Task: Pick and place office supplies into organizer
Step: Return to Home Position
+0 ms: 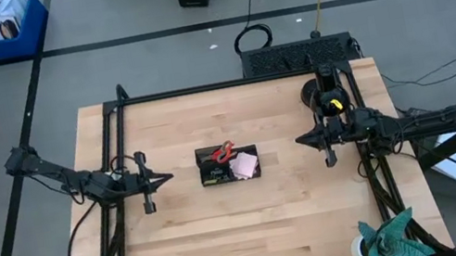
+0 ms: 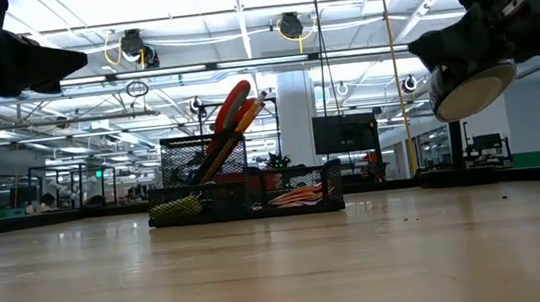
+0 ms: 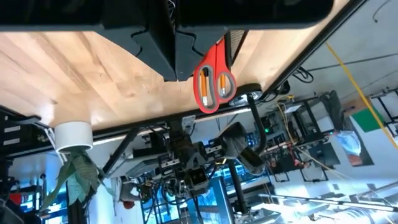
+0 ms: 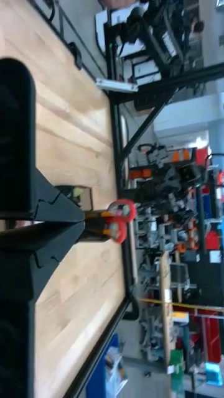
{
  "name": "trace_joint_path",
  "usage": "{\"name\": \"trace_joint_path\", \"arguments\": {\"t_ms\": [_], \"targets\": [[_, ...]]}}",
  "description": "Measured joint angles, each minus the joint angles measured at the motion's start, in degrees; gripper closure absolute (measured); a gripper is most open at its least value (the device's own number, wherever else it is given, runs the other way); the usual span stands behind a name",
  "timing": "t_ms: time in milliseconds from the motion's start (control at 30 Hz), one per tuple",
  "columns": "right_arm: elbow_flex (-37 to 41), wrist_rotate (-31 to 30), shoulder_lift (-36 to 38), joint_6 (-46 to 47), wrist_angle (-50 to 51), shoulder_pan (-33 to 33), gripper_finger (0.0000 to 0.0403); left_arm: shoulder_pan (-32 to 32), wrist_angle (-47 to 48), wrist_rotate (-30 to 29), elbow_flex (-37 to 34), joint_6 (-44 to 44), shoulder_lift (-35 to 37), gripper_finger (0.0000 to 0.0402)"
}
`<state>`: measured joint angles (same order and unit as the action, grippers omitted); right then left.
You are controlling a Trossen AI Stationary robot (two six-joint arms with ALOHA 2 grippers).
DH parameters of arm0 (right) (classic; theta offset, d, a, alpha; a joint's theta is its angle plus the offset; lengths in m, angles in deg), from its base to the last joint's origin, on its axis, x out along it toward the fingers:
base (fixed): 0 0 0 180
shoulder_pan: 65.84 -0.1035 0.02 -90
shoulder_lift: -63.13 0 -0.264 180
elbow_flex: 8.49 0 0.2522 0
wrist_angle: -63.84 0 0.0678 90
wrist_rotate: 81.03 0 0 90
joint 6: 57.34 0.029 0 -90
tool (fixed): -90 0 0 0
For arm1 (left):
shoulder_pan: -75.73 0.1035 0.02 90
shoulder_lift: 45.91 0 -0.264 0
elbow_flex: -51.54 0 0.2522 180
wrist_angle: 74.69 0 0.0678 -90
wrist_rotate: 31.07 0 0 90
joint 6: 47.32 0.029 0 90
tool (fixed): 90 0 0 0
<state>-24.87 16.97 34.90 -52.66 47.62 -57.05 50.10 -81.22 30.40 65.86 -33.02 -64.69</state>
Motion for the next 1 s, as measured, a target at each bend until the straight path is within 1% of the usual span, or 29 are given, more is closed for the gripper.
{"name": "trace_joint_path", "arguments": {"t_ms": [167, 400, 533, 667, 800, 1000], "targets": [[0.00, -0.21, 2.96, 0.11, 3.55, 1.22, 0.0403, 0.00, 5.25, -0.02, 0.00, -1.82, 3.99, 0.0401], [0.04, -0.22, 6.28, -0.66, 7.63, 1.36, 0.0403, 0.00, 8.57, -0.04, 0.02, -2.77, 7.27, 0.0401], [0.04, -0.20, 7.53, -0.87, 9.14, 1.36, 0.0403, 0.00, 9.04, -0.02, 0.02, -3.12, 7.74, 0.0401], [0.05, 2.64, 8.27, -1.00, 9.05, 1.33, 0.0403, 0.00, 10.22, -0.03, 0.02, -4.50, 7.73, 0.0401], [0.07, 3.07, 8.35, -1.03, 9.07, 1.27, 0.0403, 0.00, 10.57, -0.02, 0.02, -5.26, 7.71, 0.0400], [0.11, 13.44, 8.35, -2.28, 9.11, 1.25, 0.0403, 0.00, 11.19, 0.00, 0.02, -5.44, 7.71, 0.0400]]}}
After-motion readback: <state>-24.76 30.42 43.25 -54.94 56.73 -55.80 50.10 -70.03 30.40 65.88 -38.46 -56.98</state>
